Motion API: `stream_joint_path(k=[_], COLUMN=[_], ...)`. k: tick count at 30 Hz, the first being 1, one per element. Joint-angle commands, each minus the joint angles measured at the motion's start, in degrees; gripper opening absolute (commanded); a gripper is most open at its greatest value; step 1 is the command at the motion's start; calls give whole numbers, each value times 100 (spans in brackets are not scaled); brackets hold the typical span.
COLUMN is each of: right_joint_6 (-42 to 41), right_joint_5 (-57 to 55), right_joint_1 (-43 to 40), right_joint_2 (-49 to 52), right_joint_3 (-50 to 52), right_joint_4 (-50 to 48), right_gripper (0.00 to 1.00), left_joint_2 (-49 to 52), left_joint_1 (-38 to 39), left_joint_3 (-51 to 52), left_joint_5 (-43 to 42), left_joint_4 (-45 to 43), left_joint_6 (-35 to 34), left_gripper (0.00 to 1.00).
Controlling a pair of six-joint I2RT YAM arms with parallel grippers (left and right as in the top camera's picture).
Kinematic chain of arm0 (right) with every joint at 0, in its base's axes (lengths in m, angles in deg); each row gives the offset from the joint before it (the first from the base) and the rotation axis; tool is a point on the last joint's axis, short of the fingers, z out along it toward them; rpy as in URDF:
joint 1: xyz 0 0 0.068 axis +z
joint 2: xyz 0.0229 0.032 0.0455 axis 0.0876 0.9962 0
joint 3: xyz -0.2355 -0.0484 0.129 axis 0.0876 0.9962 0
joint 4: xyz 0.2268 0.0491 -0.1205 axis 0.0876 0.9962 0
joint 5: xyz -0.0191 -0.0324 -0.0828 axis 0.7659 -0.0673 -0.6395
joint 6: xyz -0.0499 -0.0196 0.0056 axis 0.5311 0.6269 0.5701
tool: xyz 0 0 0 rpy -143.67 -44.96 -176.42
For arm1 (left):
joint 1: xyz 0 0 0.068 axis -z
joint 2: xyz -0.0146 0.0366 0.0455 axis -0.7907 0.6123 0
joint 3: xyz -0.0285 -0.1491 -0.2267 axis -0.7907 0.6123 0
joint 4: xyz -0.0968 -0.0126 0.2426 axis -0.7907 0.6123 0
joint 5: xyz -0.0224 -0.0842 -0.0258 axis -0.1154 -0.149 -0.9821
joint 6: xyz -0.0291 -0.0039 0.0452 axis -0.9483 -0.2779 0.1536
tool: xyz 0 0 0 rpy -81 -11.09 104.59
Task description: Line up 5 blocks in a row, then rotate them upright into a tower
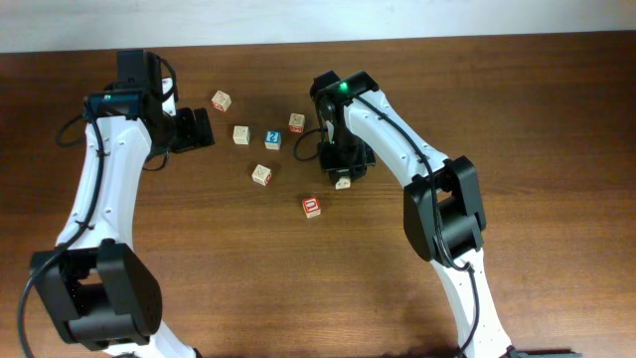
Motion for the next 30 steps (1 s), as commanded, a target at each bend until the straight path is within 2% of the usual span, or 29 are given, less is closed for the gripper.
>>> stream_joint_path(k=[1,3,6,10,23,30], right_joint_6=[-164,-686,-866,-909,-1139,-1093], right_joint_5=[186,136,118,186,61,-164], right_joint_1=[334,636,817,938,949,949], right_joint_2=[-127,-127,-127,-127,-127,-127], right_joint_3=[127,310,708,973,973,973], right_joint_4=[175,225,162,151,-1088,-1357], right_gripper=[25,25,25,25,25,26], left_joint_2=[63,63,63,63,63,63], left_joint_1=[-17,-17,-17,-17,-17,-17], left_joint_3=[-120,-120,-120,-120,-120,-120], left_joint_5=[-2,-2,-2,-2,-4,-4], left_joint_4=[2,4,13,13,9,4], left_joint_6=[114,114,114,114,114,114], left_gripper=[99,99,99,99,99,99])
